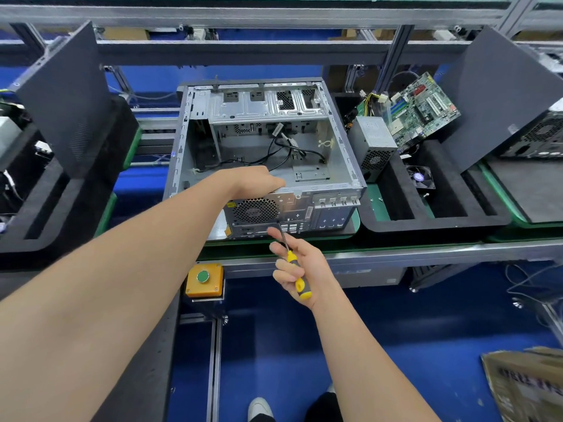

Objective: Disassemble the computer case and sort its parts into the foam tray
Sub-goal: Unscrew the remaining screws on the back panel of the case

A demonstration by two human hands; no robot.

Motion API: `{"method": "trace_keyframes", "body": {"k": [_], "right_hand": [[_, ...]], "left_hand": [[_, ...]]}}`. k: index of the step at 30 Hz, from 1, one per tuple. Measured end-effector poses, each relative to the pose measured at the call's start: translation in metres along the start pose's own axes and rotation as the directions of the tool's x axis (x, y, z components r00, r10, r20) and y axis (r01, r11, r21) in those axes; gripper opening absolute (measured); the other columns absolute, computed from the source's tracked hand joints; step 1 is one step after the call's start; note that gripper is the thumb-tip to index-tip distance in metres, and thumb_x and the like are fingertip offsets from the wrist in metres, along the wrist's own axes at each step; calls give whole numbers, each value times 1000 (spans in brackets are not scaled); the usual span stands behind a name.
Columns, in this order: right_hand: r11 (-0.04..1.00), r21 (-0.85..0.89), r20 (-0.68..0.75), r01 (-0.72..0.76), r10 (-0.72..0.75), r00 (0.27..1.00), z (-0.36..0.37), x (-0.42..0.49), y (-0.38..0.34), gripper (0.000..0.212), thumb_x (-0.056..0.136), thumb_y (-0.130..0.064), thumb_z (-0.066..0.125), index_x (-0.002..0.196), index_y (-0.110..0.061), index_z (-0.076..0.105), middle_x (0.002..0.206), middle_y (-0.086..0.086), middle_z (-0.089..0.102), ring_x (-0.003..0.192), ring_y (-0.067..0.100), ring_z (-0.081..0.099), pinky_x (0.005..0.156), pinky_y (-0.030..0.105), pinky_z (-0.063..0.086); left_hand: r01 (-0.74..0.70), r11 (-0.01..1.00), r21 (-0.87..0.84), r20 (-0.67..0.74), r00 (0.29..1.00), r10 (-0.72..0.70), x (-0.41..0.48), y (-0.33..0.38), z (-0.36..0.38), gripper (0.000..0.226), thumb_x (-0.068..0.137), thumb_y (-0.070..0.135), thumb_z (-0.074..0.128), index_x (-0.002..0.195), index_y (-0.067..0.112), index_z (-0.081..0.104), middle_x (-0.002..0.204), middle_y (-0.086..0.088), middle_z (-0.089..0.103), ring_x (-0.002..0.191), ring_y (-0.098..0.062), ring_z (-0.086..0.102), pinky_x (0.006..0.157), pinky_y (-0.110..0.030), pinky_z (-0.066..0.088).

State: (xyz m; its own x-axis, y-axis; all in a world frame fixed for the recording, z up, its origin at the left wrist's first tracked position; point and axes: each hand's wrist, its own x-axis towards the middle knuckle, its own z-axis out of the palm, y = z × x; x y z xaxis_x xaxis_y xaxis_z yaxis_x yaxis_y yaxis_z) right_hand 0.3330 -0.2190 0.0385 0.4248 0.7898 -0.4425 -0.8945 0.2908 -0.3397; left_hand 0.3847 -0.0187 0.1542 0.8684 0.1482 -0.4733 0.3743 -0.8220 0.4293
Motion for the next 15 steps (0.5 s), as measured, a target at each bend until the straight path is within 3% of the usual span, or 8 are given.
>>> {"method": "trace_keyframes", "body": {"k": [4, 7, 9, 12, 15], "right_hand": [[965, 252, 133, -66, 33, 991, -5, 0, 4, 36, 114, -20, 40, 128, -4, 69, 77, 0, 53, 34, 6, 40, 31, 18, 31], [966, 260, 82, -9, -12, 997, -3, 3, 11, 34, 112, -16, 43, 121, -3, 73, 73, -1, 47, 33, 7, 35, 28, 20, 29], [986, 158, 0, 62, -63, 998, 1, 5, 14, 26, 109, -16, 50, 118, -4, 71, 70, 0, 45, 34, 8, 31, 28, 22, 30], [983, -119, -115, 140, -154, 981, 5, 7, 13, 23, 113, -17, 43, 118, -4, 61, 66, 0, 46, 36, 8, 28, 31, 22, 29], [870, -463, -206, 169, -291, 934, 12, 7, 12, 27, 114, -17, 39, 111, -5, 62, 65, 4, 50, 38, 13, 29, 36, 23, 29]], "left_hand": [[-3, 1000, 6, 5, 1000, 3, 1, 0, 0, 33, 87, 45, 42, 72, 18, 31, 73, -2, 29, 65, -23, 25, 63, -39, 20], [-1, 1000, 9, 9, 1000, 1, 0, 0, 0, 33, 85, 47, 42, 70, 19, 32, 71, -1, 30, 63, -23, 25, 62, -38, 20], [-1, 1000, -1, 15, 1000, 1, 1, 0, 0, 32, 83, 47, 41, 68, 21, 30, 68, -1, 27, 60, -22, 23, 62, -38, 20], [-5, 1000, -3, 9, 1000, 5, 2, -1, 0, 33, 85, 44, 42, 69, 19, 29, 70, 0, 27, 61, -22, 22, 62, -38, 19], [-9, 1000, -9, 9, 1000, 9, 3, -2, 0, 33, 88, 42, 43, 66, 21, 32, 67, -1, 28, 59, -21, 23, 60, -37, 20]]}}
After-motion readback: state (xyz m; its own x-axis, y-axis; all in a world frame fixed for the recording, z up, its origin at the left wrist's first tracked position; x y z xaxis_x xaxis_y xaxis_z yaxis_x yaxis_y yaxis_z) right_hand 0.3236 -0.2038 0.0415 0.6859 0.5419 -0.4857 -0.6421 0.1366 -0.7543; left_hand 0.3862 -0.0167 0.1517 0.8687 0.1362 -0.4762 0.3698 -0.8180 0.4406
